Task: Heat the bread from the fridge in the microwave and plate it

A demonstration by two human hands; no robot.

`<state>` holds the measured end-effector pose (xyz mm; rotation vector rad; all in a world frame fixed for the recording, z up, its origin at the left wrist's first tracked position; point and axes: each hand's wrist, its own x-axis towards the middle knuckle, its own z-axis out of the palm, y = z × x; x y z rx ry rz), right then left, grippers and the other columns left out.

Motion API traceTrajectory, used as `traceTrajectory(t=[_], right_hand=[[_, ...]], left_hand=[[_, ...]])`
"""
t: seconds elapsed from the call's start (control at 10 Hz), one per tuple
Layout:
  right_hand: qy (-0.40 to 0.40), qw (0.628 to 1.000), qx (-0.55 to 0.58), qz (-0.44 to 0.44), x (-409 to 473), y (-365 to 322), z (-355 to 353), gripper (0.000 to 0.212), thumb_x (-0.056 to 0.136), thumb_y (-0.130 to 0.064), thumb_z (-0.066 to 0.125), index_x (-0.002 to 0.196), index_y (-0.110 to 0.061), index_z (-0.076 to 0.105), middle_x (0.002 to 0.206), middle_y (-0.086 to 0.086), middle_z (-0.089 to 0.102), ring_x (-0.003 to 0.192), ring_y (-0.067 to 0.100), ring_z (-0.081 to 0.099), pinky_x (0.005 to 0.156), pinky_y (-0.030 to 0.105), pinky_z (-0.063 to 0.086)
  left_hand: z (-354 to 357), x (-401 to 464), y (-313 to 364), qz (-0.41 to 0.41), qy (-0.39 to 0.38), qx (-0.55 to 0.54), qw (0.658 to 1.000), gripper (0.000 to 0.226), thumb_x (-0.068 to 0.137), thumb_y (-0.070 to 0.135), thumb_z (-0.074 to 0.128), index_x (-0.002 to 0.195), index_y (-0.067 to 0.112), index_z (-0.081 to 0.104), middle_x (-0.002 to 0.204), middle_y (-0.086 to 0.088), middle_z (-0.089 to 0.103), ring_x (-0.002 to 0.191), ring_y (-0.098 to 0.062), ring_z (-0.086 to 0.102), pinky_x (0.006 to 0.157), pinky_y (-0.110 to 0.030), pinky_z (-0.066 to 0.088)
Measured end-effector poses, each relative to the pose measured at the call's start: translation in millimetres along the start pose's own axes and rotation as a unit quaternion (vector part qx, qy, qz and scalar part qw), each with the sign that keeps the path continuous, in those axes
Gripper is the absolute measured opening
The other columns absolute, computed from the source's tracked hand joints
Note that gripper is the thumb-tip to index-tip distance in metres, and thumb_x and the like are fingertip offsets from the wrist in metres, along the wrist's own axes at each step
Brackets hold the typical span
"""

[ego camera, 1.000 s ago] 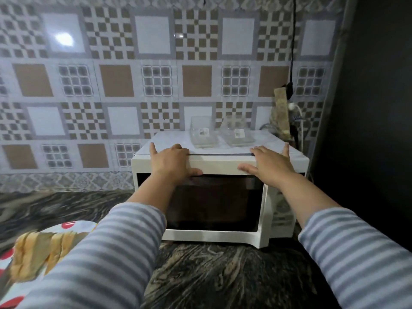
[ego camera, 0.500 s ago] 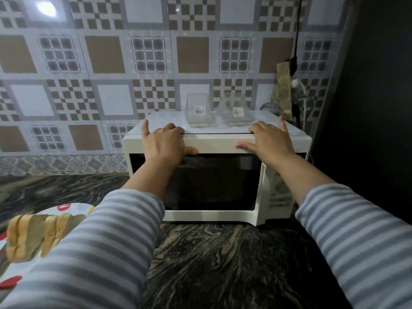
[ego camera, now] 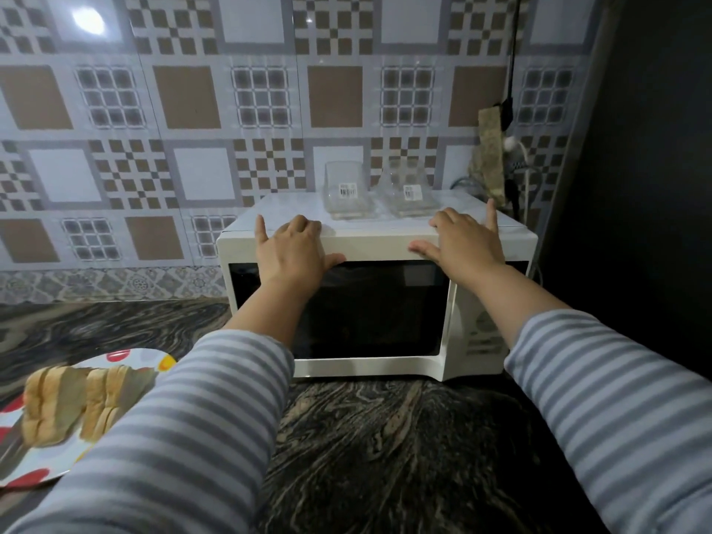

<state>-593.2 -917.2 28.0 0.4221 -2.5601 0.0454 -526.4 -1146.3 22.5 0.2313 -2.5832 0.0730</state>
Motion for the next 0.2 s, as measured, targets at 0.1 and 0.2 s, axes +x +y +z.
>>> traceTrajectory(t=[0.1,0.2], right_hand=[[-0.047,0.999,-0.016,0.003,-4.2,-1.7,-10.8,0.071,0.092,-0.065,0.029,0.144,-0.018,0.035,0.15,0.001,0.038,0.143,0.021,0.025,0.113,0.059,-0.013],[0.016,0.999,0.028,0.0,-41.4,-7.0,-14.7,0.069,0.095,-0.052,0.04,0.151,-0.018,0.018,0.158,0.004,0.021,0.148,0.021,0.01,0.117,0.054,-0.002]], left_hand=[[-4.9,-0.5,-0.8,0.014,-0.035,-0.007,0.999,0.073,0.091,0.059,0.044,0.149,0.018,0.025,0.153,-0.002,0.03,0.144,-0.022,0.023,0.117,-0.059,-0.003],[-3.4,-35.7,6.1,0.006,0.018,-0.036,0.999,0.074,0.094,0.051,0.041,0.153,0.017,0.012,0.161,0.0,0.013,0.149,-0.018,0.003,0.117,-0.055,-0.005]])
